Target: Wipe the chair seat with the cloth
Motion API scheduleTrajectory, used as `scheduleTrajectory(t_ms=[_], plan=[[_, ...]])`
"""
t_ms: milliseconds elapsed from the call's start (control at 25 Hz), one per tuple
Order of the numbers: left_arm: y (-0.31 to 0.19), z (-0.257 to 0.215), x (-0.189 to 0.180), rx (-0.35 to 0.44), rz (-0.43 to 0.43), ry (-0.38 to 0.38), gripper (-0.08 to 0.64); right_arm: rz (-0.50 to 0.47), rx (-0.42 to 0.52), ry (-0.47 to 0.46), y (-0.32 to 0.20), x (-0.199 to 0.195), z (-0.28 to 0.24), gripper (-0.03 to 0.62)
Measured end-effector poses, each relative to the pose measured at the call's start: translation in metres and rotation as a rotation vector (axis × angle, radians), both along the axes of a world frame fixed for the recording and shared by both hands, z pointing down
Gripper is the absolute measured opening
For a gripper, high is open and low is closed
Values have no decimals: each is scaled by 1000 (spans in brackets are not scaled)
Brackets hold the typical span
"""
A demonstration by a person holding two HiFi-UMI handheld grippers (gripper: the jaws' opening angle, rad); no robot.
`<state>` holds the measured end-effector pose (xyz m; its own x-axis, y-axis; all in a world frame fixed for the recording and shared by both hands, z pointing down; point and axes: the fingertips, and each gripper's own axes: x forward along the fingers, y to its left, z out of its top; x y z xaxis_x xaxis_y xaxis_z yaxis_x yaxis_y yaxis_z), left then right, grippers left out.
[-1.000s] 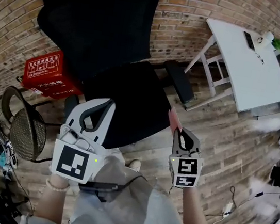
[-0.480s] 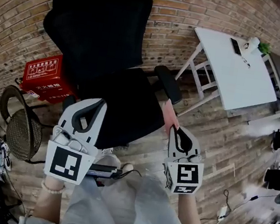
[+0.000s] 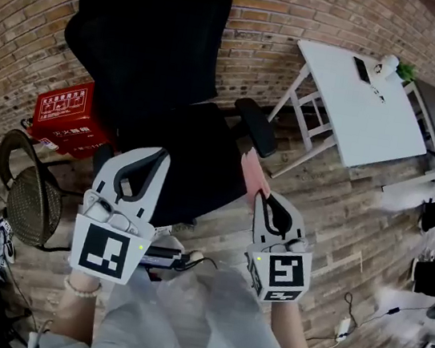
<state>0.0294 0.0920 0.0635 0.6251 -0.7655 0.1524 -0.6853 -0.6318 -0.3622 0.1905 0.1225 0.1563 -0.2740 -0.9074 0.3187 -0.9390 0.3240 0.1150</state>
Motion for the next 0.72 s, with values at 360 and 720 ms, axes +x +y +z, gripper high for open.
scheduleTrajectory(t_ms=[360,720], plan=[[-1,5,7,-16,-8,14,18,-19,-10,-2,0,1,4,49],[-5,8,10,-26,-3,14,18,-40,-18,4,-3,-2,6,49]])
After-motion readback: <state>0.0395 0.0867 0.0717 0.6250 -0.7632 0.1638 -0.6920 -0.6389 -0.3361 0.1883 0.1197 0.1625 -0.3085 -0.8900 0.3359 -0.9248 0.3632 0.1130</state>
